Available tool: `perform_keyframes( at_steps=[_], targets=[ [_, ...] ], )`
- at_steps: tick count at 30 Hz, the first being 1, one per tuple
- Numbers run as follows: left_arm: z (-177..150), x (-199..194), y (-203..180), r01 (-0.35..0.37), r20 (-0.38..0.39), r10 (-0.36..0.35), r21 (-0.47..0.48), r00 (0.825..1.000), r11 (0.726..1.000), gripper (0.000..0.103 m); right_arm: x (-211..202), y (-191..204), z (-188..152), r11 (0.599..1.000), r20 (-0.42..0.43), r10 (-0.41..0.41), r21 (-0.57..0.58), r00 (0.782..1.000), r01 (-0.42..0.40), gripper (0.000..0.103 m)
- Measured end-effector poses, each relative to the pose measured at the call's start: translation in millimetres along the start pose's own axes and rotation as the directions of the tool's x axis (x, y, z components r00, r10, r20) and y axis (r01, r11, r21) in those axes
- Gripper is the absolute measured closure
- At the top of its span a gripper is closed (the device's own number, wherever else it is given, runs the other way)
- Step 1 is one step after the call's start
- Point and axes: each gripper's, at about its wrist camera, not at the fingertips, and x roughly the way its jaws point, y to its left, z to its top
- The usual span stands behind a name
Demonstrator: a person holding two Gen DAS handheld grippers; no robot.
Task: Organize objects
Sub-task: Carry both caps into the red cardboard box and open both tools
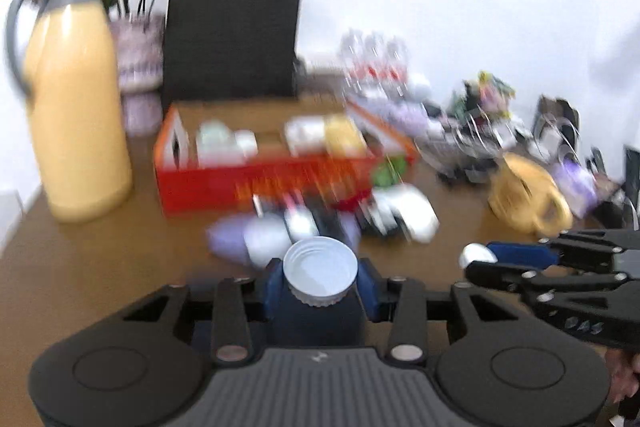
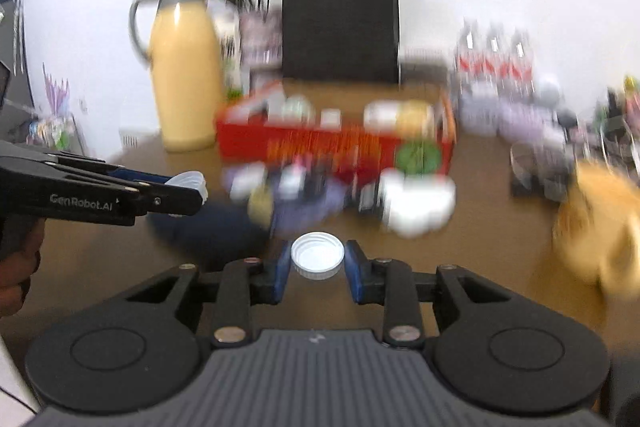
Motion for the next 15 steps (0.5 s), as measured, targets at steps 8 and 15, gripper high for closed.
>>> perform_keyframes(
  at_steps=[8, 15],
  targets=[
    [138, 170, 74, 0.015, -0.185, -0.038, -0.123, 0.982, 0.992, 0.065, 169, -62, 161, 0.989, -0.034, 0.058, 0.138, 0.998, -0.052, 0.073],
    [150, 256, 90, -0.058, -0.265, 0.036, -0.078, 0.963, 0.995, 0.056, 312, -75, 188, 0.985, -0.175, 0.017, 0.17, 0.984, 0.013, 0.06]
  ],
)
